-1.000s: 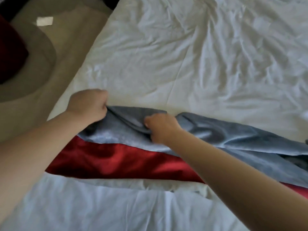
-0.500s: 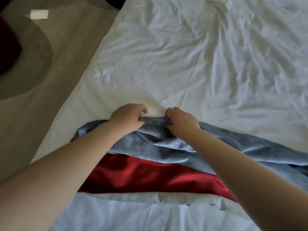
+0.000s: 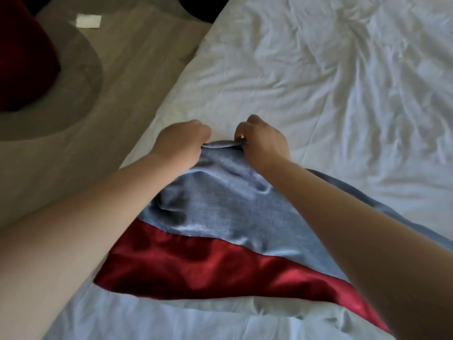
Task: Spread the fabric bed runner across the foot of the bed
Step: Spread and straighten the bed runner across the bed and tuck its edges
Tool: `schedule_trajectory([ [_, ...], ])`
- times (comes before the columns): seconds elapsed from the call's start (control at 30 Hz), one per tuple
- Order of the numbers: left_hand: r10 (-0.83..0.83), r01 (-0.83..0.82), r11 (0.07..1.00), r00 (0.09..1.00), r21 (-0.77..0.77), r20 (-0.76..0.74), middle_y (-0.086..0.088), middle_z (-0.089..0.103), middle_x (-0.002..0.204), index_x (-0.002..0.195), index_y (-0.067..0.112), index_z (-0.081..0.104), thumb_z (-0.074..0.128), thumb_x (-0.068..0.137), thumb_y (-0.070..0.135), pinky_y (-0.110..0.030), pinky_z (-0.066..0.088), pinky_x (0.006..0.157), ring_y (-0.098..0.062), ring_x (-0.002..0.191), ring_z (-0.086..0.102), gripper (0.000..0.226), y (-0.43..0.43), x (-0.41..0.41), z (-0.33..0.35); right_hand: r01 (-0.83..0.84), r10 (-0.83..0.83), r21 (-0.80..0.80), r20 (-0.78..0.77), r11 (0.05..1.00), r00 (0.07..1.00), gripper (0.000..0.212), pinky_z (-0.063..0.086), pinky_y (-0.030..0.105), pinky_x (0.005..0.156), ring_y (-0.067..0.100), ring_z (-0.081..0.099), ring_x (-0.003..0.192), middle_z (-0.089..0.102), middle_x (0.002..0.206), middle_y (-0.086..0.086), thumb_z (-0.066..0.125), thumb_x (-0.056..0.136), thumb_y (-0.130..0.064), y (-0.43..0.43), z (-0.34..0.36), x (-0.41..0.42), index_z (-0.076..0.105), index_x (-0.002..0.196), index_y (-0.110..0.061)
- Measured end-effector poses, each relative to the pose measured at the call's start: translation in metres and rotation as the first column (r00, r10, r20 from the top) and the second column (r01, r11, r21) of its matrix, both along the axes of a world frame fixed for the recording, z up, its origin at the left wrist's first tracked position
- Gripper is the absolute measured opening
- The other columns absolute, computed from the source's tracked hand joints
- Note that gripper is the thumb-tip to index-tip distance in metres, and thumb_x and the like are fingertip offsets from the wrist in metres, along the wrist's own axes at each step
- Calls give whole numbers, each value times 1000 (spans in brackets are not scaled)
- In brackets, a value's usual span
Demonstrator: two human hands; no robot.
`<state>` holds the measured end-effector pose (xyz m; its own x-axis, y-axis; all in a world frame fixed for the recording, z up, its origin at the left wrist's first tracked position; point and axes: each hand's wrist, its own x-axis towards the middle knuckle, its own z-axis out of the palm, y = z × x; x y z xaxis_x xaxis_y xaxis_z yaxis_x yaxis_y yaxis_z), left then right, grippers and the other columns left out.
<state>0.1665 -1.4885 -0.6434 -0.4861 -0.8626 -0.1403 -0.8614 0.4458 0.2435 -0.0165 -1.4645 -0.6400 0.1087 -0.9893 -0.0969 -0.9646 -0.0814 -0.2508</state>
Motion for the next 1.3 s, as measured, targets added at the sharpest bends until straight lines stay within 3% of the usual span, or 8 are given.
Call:
schedule_trajectory([
  [0.2, 152, -135, 981, 982, -143, 114, -21, 56, 102, 94, 3, 59, 47, 80, -9, -44, 43, 68, -42, 88, 57, 22, -32, 47, 4, -19, 17, -21, -53, 1000, 998, 47, 40, 34, 60, 27, 54, 95, 48, 117, 5, 56, 82, -1, 1, -7, 6, 48, 124, -20],
  [0.37, 224, -176, 961, 948, -213, 228, -22, 52, 98, 95, 2, 57, 50, 82, -7, -41, 37, 62, -44, 84, 56, 18, -44, 81, 7, 124, -115, 118, -80, 985, 990, 30, 46, 37, 69, 28, 54, 97, 50, 114, 5, 47, 92, -14, 22, -22, -31, 53, 121, -20],
  [0.5, 228, -181, 963, 941, -199, 249, -20, 52, 97, 98, 2, 59, 59, 76, -8, -39, 35, 61, -42, 84, 55, 24, -42, 67, 5, 152, -138, 120, -113, 981, 984, 30, 41, 33, 65, 25, 52, 102, 52, 114, 4, 46, 93, -18, 34, -27, -54, 54, 121, -21],
  [0.7, -44, 58, 983, 996, -173, 82, -7, 58, 103, 106, 10, 57, 56, 84, 12, -36, 50, 65, -25, 91, 56, 22, -18, -3, -5, 206, -179, 143, -179, 968, 967, 31, 46, 34, 68, 25, 54, 103, 52, 116, 3, 52, 90, -23, 39, -22, -75, 53, 121, -20],
  [0.83, -205, 206, 974, 979, -92, 19, -1, 61, 102, 108, 16, 58, 61, 85, 26, -33, 50, 70, -22, 94, 56, 26, -1, -65, -14, 281, -225, 215, -252, 935, 941, 22, 42, 29, 59, 25, 57, 83, 57, 100, 3, 52, 84, -13, 46, -22, -92, 60, 104, -17],
  [1.0, -204, 213, 976, 967, -43, 154, -7, 58, 77, 82, 10, 64, 54, 83, -3, -34, 42, 61, -24, 73, 51, 16, -7, -92, -22, 317, -254, 200, -286, 927, 924, 19, 42, 31, 54, 25, 54, 66, 56, 88, 5, 50, 84, 2, 46, -29, -98, 62, 88, -12],
  [1.13, -212, 228, 972, 956, -58, 204, -8, 54, 71, 76, 7, 63, 52, 81, -7, -34, 41, 57, -26, 68, 52, 19, -18, -81, -23, 325, -293, 145, -206, 934, 934, 20, 44, 35, 56, 27, 54, 66, 53, 91, 8, 49, 85, 6, 34, -32, -91, 61, 89, -9],
  [1.3, -169, 216, 966, 942, -139, 291, -12, 60, 82, 81, 5, 62, 50, 84, -3, -34, 37, 57, -31, 76, 57, 15, -39, -57, -17, 266, -260, 65, -87, 962, 962, 19, 48, 38, 58, 29, 52, 66, 48, 96, 9, 49, 85, 8, 13, -26, -71, 59, 94, -6],
])
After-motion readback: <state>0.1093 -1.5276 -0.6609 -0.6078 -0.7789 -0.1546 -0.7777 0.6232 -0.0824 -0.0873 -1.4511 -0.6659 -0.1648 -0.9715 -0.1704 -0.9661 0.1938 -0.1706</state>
